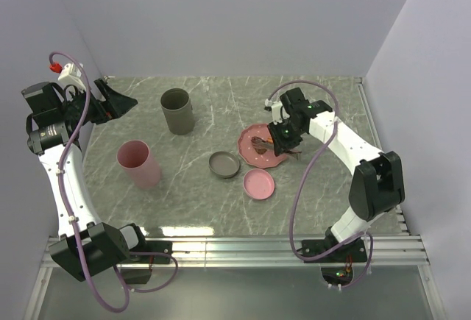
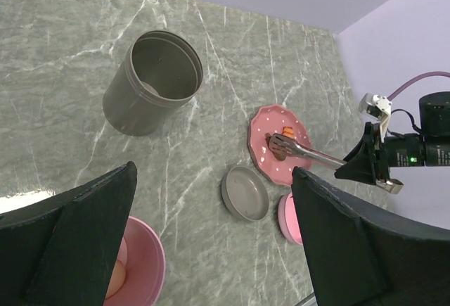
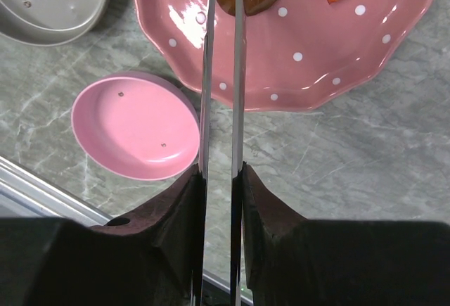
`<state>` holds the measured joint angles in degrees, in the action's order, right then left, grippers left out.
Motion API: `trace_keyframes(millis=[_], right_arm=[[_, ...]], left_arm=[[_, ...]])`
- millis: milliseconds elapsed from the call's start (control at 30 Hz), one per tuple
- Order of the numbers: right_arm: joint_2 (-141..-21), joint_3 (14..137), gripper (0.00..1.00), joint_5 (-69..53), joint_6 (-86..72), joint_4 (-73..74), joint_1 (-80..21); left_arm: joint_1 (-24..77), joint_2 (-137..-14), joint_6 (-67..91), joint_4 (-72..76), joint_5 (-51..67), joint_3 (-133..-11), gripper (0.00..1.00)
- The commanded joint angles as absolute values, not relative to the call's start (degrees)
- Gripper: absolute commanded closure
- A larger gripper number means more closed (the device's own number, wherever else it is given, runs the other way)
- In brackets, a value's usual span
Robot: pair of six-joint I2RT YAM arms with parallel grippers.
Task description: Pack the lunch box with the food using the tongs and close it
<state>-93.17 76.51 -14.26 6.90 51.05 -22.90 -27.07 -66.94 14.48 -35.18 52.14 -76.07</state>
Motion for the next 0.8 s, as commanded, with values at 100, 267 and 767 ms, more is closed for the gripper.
trace_keyframes(millis=[100, 267, 767], right_arm=[[-87.4, 79.5, 1.0, -16.3, 7.8, 51.1, -23.3], [-85.3, 82.1, 1.0, -18.6, 8.4, 51.5, -23.3], [-97.2, 109.8, 1.0, -27.9, 7.9, 43.3, -30.2]], left_arm=[[-27.2, -66.2, 13.8, -34.4, 52.6, -77.1, 0.02], [-27.3, -66.4, 14.4, -34.1, 53.2, -77.3, 0.02], [-27.2, -64.7, 18.2, -27.2, 55.4, -74.5, 0.02]])
